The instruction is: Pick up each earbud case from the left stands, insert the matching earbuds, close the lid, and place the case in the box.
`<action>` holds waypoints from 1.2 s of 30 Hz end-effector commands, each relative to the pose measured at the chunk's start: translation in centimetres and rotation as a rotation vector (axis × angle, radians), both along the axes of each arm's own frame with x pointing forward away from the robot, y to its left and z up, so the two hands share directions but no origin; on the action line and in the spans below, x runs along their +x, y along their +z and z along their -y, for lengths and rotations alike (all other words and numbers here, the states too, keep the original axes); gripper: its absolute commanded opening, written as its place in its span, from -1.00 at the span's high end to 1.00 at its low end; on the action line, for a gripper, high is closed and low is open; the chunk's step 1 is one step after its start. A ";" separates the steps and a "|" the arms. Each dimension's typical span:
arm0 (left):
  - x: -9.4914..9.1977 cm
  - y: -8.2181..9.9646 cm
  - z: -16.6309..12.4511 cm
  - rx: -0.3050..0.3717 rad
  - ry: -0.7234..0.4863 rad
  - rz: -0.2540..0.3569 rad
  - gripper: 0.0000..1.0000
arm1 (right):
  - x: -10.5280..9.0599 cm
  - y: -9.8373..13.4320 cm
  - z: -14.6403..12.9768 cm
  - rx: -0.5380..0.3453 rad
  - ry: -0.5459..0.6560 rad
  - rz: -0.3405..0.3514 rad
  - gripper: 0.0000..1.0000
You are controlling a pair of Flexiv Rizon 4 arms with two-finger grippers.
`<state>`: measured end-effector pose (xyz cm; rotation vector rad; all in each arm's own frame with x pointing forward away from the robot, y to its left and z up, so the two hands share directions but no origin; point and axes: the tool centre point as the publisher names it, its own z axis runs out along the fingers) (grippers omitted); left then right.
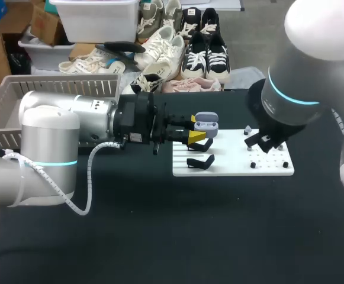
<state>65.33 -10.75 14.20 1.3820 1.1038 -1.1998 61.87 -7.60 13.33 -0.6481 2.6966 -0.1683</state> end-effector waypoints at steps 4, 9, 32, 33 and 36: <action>-0.1 0.0 0.0 -0.001 0.003 0.001 1.00 | -1.0 3.1 -2.9 -0.011 0.027 -0.061 1.00; -0.1 0.0 0.0 -0.001 0.003 0.001 1.00 | -2.4 4.6 -5.4 -0.033 0.067 -0.087 1.00; -0.1 0.0 0.0 -0.001 0.003 0.001 1.00 | -4.4 7.1 -8.4 -0.048 0.142 -0.069 1.00; -0.1 0.0 0.0 -0.001 0.003 0.001 1.00 | -4.1 7.0 -8.9 -0.049 0.138 -0.068 1.00; -0.1 0.0 0.0 -0.001 0.003 0.001 1.00 | -3.2 7.2 -10.1 -0.025 0.074 -0.063 1.00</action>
